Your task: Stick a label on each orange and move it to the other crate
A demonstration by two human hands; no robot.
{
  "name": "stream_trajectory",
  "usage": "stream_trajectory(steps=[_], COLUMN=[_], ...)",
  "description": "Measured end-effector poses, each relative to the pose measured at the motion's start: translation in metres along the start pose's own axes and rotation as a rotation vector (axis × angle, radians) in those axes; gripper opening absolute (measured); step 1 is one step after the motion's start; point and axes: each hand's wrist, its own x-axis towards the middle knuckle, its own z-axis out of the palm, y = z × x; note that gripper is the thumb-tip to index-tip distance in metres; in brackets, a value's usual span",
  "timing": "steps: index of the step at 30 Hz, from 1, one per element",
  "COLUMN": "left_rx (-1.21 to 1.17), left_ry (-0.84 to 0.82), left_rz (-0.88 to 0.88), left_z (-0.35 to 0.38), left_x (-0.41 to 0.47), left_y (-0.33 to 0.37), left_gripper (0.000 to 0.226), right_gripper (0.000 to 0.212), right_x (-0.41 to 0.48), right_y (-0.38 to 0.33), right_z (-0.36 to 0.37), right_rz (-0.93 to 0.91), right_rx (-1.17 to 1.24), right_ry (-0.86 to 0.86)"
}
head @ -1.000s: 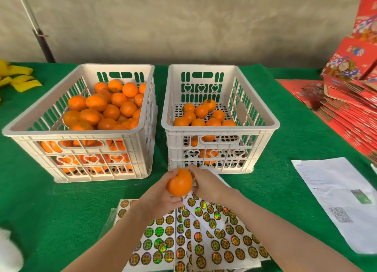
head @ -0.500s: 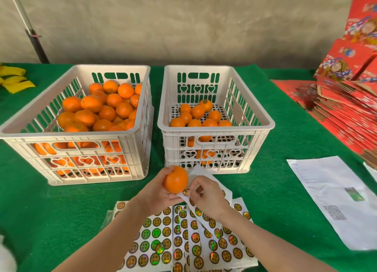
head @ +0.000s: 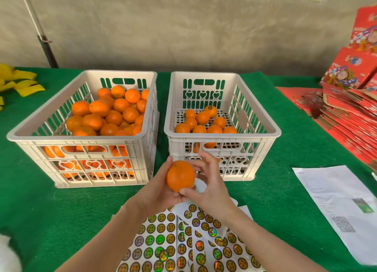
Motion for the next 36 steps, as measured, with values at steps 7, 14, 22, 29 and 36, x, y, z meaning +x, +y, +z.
stream_trajectory(steps=[7,14,22,29,36], left_rx=[0.013,0.191,-0.172,-0.152,-0.157], left_ry=[-0.137,-0.043,-0.14,0.026,0.019], left_rz=[0.106,-0.066,0.165,0.216,0.235], left_z=[0.01,0.019,0.027,0.036,0.038], left_x=[-0.008,-0.012,-0.016,-0.013,-0.013], left_y=[0.014,0.027,0.02,0.022,0.022], left_gripper=[0.074,0.079,0.061,0.054,0.045], right_gripper=[0.081,0.077,0.023,0.021,0.009], right_x=[0.008,0.007,0.008,0.013,0.016], right_y=[-0.019,-0.025,-0.036,-0.044,-0.045], right_z=[-0.009,-0.02,-0.024,-0.028,-0.025], right_rz=[-0.005,-0.273,-0.109,-0.044,-0.112], right_rx=[0.014,-0.233,0.266,0.063,-0.158], right_ry=[0.091,-0.113,0.056,-0.027,-0.026])
